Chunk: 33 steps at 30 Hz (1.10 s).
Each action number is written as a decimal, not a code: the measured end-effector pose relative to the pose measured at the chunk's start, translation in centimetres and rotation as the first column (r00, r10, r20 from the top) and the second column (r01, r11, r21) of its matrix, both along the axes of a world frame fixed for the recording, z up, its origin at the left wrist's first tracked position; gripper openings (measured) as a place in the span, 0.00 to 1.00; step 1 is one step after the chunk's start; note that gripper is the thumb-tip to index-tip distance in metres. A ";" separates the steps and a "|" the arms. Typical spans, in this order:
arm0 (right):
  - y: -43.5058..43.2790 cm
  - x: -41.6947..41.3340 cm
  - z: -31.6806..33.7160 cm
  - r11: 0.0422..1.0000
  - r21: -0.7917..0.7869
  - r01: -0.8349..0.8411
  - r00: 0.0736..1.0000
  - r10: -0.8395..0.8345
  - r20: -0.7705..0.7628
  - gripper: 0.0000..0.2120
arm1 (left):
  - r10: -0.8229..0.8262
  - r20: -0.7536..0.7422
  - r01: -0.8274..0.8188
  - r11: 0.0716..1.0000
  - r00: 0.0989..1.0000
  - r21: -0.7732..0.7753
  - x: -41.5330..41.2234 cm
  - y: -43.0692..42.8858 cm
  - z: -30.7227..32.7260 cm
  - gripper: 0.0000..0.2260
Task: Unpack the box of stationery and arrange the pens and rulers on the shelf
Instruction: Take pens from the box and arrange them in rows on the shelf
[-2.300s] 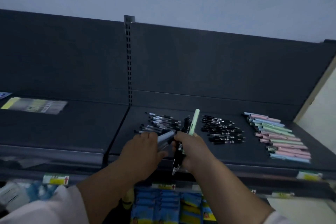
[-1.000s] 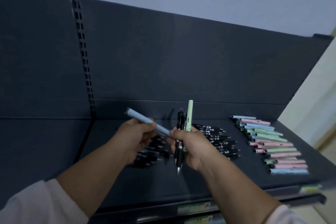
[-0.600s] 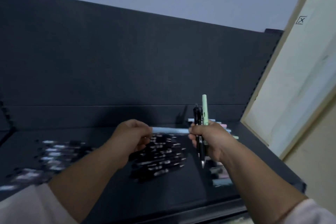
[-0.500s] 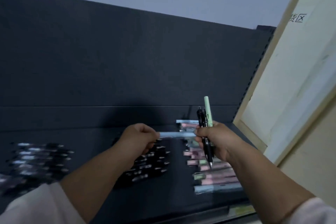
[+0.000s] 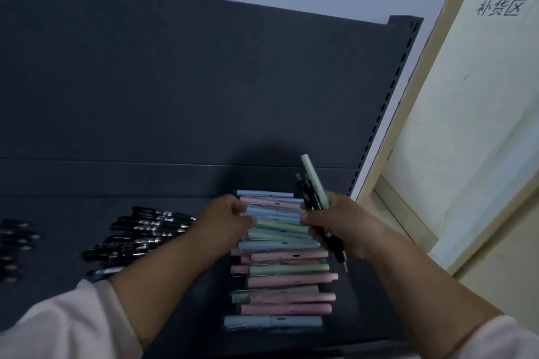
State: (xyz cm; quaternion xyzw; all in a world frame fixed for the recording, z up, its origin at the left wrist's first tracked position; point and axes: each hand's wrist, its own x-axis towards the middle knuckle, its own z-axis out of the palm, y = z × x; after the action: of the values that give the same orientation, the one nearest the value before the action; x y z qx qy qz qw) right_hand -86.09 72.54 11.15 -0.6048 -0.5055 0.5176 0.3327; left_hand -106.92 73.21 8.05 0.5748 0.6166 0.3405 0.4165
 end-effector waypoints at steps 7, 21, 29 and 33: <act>0.2 -2.9 1.4 0.955 -0.053 -0.292 0.921 0.266 -0.283 0.06 | -0.138 0.340 0.213 0.958 0.930 -0.192 2.2 -0.4 3.9 0.14; 1.1 -4.3 0.5 0.947 -0.100 -0.304 0.929 0.271 -0.252 0.07 | 0.213 0.699 -0.051 0.968 0.682 -0.245 1.5 -0.2 4.4 0.02; 2.5 -2.7 -0.4 0.945 -0.175 0.277 0.900 -0.319 -0.296 0.14 | 0.279 0.691 -0.111 0.954 0.667 -0.279 0.3 0.2 3.8 0.04; 3.3 -2.9 -1.4 0.937 -0.121 0.328 0.916 -0.346 -0.204 0.11 | 0.281 0.639 -0.153 0.956 0.716 -0.248 0.1 0.7 3.2 0.04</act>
State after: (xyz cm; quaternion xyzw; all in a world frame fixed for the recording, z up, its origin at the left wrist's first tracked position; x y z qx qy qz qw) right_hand -88.98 75.81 9.76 -0.6348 -0.3311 0.5377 0.4453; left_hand -106.84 73.94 11.23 0.2984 0.5172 0.5141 0.6158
